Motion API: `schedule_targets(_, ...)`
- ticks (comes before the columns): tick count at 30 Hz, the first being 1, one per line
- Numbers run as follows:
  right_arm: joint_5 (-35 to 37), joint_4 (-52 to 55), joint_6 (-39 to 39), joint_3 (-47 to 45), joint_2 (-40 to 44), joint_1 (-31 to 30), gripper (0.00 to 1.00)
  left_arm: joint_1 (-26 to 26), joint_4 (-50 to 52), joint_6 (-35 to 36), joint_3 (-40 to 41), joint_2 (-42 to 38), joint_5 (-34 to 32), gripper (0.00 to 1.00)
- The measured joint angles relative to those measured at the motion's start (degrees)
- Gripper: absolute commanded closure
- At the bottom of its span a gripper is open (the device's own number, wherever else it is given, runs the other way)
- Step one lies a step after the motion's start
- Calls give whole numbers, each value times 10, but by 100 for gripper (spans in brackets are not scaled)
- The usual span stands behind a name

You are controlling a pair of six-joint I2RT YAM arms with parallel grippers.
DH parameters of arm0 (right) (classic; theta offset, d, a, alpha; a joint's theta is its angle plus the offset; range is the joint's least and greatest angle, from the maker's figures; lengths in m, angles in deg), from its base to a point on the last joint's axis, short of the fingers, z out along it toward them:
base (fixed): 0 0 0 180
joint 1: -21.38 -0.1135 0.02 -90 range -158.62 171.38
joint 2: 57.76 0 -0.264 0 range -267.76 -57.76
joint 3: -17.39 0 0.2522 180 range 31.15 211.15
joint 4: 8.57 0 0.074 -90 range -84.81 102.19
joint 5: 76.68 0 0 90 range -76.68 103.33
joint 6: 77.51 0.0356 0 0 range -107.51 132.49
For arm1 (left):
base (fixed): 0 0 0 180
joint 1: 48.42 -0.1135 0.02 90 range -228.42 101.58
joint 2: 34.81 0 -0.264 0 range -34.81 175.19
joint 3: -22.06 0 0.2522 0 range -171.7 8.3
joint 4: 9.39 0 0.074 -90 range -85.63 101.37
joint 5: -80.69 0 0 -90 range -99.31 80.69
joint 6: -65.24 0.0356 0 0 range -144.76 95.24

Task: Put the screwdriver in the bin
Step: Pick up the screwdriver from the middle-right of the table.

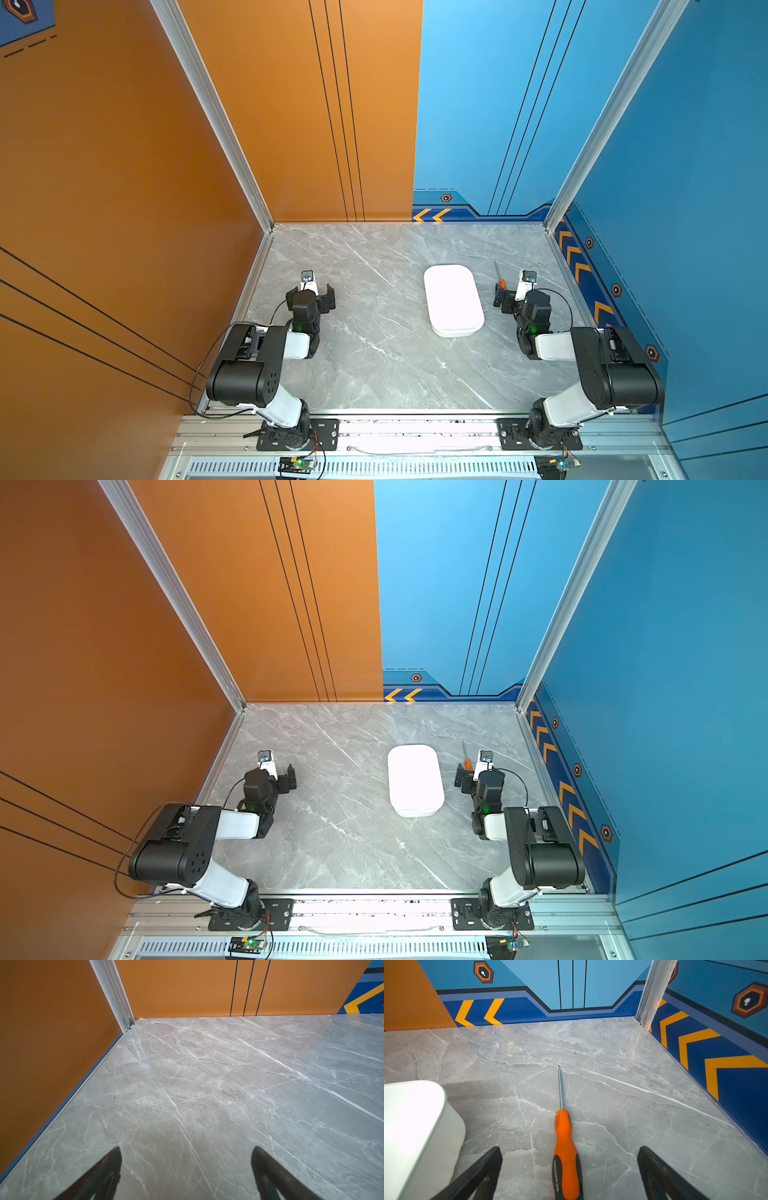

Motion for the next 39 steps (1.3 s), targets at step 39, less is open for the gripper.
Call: schedule_targets(39,-90,998,34,600,-201,45,25,144,447,-187,-261,-42,137,2)
